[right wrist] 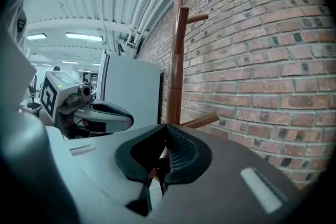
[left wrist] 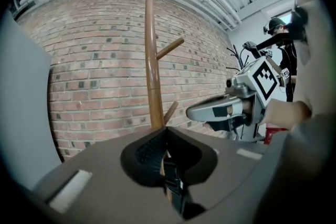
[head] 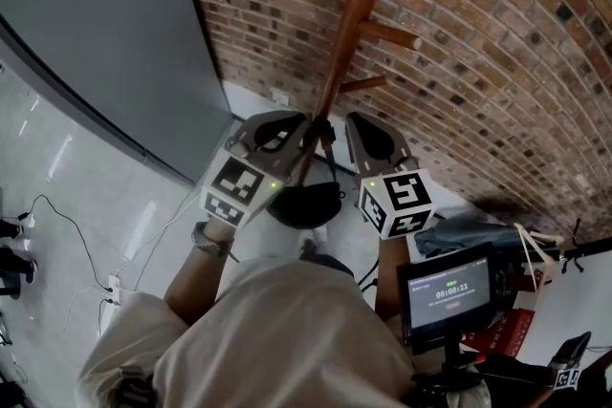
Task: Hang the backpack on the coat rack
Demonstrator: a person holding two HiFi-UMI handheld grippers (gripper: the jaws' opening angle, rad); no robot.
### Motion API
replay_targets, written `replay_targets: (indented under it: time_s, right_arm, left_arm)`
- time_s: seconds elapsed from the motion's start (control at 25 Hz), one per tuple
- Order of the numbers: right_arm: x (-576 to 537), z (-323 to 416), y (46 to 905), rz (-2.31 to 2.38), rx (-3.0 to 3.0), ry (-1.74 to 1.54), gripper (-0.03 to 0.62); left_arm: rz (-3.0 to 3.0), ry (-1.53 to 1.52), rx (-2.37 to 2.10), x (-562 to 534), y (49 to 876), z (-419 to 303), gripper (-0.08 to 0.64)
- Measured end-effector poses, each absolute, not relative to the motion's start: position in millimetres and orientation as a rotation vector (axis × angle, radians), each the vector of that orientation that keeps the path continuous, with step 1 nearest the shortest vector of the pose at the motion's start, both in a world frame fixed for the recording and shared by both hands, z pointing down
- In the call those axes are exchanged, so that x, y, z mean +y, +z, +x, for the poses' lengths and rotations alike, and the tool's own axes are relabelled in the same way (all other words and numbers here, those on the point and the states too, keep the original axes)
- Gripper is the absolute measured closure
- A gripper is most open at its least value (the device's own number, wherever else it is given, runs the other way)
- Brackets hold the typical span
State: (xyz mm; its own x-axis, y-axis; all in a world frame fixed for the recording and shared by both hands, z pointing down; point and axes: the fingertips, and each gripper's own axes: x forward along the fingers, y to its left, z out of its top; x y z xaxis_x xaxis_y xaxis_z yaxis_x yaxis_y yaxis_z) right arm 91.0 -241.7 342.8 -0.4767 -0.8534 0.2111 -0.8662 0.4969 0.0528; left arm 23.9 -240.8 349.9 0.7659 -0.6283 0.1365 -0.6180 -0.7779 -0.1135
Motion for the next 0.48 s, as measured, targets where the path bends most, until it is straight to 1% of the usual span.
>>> replay_targets:
  time_s: [0.24,0.48]
  right_arm:
    - [-238.9,87.1,323.8,1.466,-2.565,0.079,0.591]
    - [-234.7,91.5,301.0,1.521,-2.508,-0.012,0.592]
  left_arm:
    - [-2.819,-0.173,1.041,-235.0,314.4,17.4,0.560]
    - [-2.736,-0.117,1.045,-227.7,284.7,14.5,0.560]
